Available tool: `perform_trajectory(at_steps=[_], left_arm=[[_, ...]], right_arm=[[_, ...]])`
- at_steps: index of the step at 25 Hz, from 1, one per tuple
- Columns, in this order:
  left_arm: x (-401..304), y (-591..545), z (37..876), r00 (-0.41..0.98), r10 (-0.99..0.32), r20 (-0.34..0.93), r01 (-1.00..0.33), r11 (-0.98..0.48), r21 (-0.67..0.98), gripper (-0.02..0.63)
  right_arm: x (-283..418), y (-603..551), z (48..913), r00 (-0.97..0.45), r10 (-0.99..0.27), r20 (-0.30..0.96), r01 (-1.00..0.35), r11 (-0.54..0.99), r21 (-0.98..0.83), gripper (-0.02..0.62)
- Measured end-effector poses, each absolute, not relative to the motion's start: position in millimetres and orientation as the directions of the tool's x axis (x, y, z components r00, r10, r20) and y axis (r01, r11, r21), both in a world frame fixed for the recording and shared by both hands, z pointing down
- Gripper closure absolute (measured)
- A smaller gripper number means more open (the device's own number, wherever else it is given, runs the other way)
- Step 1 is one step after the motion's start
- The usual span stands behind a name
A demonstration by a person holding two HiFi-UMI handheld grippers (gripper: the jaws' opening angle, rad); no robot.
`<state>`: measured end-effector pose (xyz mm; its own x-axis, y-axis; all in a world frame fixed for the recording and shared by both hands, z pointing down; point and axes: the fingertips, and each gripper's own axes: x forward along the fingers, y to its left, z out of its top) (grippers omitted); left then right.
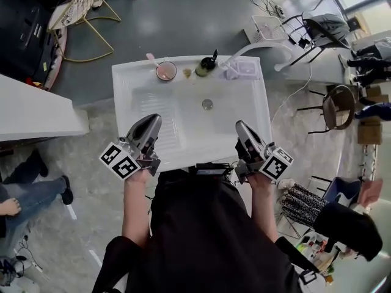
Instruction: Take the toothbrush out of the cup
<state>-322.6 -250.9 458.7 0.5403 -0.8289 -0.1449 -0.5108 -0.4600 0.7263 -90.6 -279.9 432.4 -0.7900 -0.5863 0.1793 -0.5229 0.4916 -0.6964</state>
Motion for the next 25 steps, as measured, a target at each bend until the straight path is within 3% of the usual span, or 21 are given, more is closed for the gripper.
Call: perform_trajectory(at_steps=[9,15,25], left_arm=[[-350,-291,485,0.456,-0.886,-0.082,-0.615,-0.381,0.691,0.594],[-361,-339,505,0.427,-0.903,0.047,-0.727,-0.312,0.612,0.440],[-371,-426,563,0.383,-0.882,0.274,-0.826,-0.194,0.530,0.423]], right_arm=[[-99,-293,432,-0.812,-0.563,0.151,-0.491,0.520,-0.699,0.589],[-91,-300,419,-0.827,-0.553,0.101,-0.453,0.551,-0.701,0.589],[-34,-297,418,-0.775,-0.628,0.073,-0.482,0.512,-0.711,0.589]])
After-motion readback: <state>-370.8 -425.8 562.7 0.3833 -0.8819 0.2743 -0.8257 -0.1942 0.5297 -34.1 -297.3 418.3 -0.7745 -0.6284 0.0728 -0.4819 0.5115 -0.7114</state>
